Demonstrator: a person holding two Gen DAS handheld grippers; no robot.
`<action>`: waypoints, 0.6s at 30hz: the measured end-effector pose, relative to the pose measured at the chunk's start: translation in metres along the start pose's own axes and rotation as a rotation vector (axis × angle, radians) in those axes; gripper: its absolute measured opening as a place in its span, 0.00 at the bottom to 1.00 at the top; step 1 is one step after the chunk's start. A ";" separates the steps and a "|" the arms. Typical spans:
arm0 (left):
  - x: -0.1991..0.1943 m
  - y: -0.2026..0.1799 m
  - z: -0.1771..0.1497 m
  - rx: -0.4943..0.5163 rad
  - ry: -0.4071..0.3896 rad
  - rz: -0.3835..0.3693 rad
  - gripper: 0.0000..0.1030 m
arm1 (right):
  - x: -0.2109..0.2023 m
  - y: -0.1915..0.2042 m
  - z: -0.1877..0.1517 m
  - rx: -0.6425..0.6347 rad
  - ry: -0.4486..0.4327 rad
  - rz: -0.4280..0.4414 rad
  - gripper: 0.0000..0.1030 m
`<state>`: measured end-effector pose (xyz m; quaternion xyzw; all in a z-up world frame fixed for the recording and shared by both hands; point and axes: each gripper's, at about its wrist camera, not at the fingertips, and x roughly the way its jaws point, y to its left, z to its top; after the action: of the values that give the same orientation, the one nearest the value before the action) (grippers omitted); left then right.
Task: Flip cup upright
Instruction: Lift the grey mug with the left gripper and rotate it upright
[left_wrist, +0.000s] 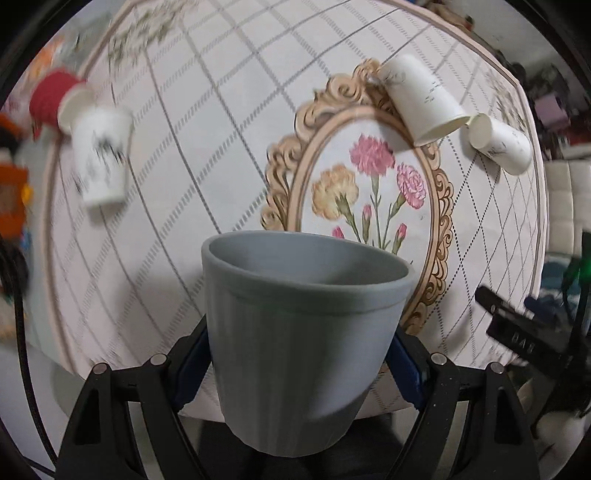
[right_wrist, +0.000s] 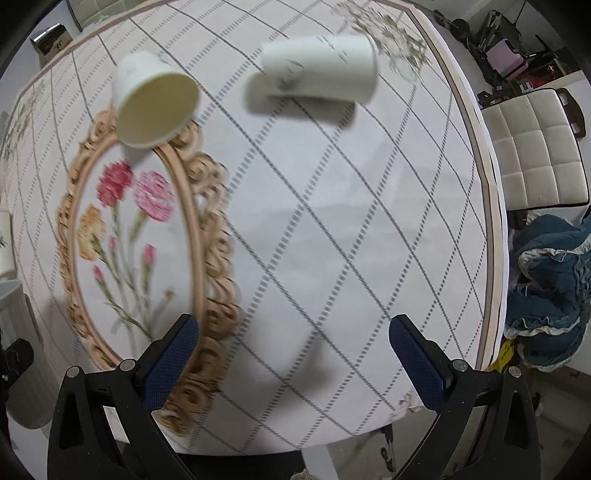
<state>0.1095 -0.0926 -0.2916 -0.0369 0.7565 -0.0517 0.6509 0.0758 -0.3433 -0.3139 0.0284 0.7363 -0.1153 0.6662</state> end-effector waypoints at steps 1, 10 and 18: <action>0.005 0.000 -0.001 -0.024 0.007 -0.012 0.80 | 0.003 -0.004 -0.001 -0.003 0.004 -0.004 1.00; 0.036 -0.008 0.005 -0.111 -0.003 0.027 0.81 | 0.029 -0.037 -0.008 0.005 0.042 -0.027 1.00; 0.053 -0.033 0.014 -0.043 -0.020 0.082 0.81 | 0.040 -0.041 -0.009 0.005 0.046 -0.029 1.00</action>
<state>0.1154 -0.1319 -0.3411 -0.0206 0.7517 -0.0084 0.6592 0.0545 -0.3859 -0.3474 0.0222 0.7516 -0.1258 0.6471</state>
